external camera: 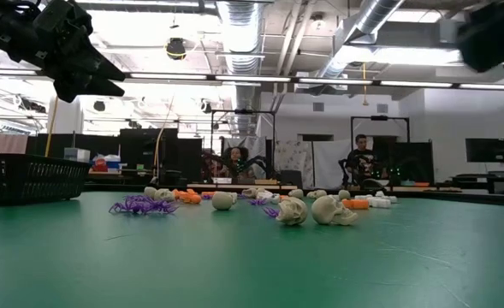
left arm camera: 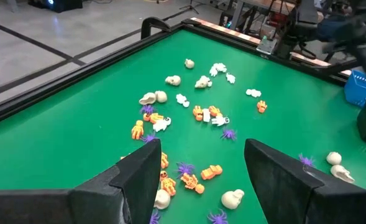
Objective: Sort Halloween decoration
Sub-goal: Put the white skull toy into the blue basket
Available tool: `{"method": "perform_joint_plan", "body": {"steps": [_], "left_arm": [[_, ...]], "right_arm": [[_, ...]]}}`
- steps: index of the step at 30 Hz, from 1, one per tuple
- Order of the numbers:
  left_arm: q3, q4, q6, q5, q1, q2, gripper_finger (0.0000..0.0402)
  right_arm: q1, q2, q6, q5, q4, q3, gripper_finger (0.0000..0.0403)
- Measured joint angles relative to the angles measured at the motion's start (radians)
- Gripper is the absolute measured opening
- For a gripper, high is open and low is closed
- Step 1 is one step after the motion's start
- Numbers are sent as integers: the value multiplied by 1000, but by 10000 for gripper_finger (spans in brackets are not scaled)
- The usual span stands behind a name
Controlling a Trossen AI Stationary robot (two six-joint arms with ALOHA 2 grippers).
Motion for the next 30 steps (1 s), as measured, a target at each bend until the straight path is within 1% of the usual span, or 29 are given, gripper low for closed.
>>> {"method": "perform_joint_plan", "body": {"steps": [3, 6, 12, 15, 18, 22, 27, 30], "left_arm": [[0, 0, 0, 0, 0, 0, 221], [0, 0, 0, 0, 0, 0, 221], [0, 0, 7, -1, 0, 0, 221], [0, 0, 11, -1, 0, 0, 221], [0, 0, 12, -1, 0, 0, 221], [0, 0, 13, -2, 0, 0, 221], [0, 0, 12, -2, 0, 0, 221], [0, 0, 11, -2, 0, 0, 221]], "right_arm": [[73, 0, 141, -85, -3, 0, 80], [149, 1, 277, -126, -4, 0, 80], [310, 1, 499, -126, -64, 0, 80], [380, 3, 582, -98, -111, 0, 80], [438, 4, 627, -35, -142, 0, 80], [484, 5, 662, 61, -185, 0, 87], [500, 32, 667, 68, -208, 0, 133], [505, 46, 662, 68, -184, 0, 147]]}}
